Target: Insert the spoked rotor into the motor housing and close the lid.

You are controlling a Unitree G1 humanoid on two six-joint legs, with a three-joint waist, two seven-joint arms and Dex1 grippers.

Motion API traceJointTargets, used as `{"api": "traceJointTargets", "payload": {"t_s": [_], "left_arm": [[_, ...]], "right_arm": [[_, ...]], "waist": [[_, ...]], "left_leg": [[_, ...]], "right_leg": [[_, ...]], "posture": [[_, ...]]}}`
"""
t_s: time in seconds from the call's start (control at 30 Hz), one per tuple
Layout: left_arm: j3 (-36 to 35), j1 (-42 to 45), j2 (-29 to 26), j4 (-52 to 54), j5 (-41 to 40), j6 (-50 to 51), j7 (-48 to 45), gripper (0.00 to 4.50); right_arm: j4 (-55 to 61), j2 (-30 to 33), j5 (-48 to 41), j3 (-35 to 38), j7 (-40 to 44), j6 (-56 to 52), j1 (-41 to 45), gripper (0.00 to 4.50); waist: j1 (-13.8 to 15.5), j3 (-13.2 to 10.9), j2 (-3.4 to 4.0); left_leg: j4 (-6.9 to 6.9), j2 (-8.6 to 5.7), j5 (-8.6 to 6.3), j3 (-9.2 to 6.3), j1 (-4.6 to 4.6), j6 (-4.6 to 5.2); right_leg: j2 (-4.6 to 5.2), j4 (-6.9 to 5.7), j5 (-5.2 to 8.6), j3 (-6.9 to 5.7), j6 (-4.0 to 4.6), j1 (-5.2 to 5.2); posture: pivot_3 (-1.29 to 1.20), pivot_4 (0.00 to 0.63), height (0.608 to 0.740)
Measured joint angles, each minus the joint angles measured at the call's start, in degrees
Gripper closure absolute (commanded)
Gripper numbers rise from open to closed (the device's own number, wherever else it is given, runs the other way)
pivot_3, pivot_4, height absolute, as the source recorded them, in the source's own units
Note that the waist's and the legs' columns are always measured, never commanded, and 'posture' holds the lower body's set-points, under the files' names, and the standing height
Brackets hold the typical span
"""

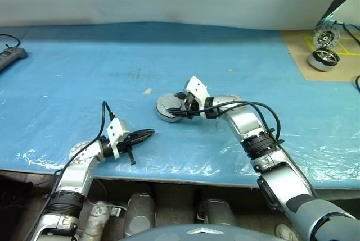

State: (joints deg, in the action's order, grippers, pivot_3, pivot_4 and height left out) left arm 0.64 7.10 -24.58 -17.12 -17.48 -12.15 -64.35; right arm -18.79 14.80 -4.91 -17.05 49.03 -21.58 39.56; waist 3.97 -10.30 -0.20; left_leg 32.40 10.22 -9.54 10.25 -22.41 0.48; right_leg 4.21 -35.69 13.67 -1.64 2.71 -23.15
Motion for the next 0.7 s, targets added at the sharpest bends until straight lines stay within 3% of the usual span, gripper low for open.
{"api": "traceJointTargets", "payload": {"t_s": [0.57, 0.7], "left_arm": [[0.14, 1.50, 0.83, -1.86, 0.01, -2.20, -0.66, 4.50], [0.14, 1.49, 0.83, -0.16, -0.01, -1.23, -0.11, 4.50]], "right_arm": [[-2.88, -2.35, 1.65, -0.32, -2.79, 2.46, -0.69, 1.58], [-3.93, -4.56, 3.14, -0.73, -6.46, 2.77, -1.09, 1.58]], "waist": [[-0.08, 0.18, -0.03], [-0.19, 0.29, 0.01]], "left_leg": [[-0.15, -0.01, 0.00, 0.07, 0.71, -0.02], [-0.33, -0.04, -0.02, 0.07, 1.43, -0.05]], "right_leg": [[0.00, -0.01, 0.01, 0.16, 0.00, 0.50], [0.00, 0.03, 0.27, 0.21, -0.44, 1.01]], "posture": [[0.00, 0.150, 0.740], [0.00, 0.150, 0.740]]}}
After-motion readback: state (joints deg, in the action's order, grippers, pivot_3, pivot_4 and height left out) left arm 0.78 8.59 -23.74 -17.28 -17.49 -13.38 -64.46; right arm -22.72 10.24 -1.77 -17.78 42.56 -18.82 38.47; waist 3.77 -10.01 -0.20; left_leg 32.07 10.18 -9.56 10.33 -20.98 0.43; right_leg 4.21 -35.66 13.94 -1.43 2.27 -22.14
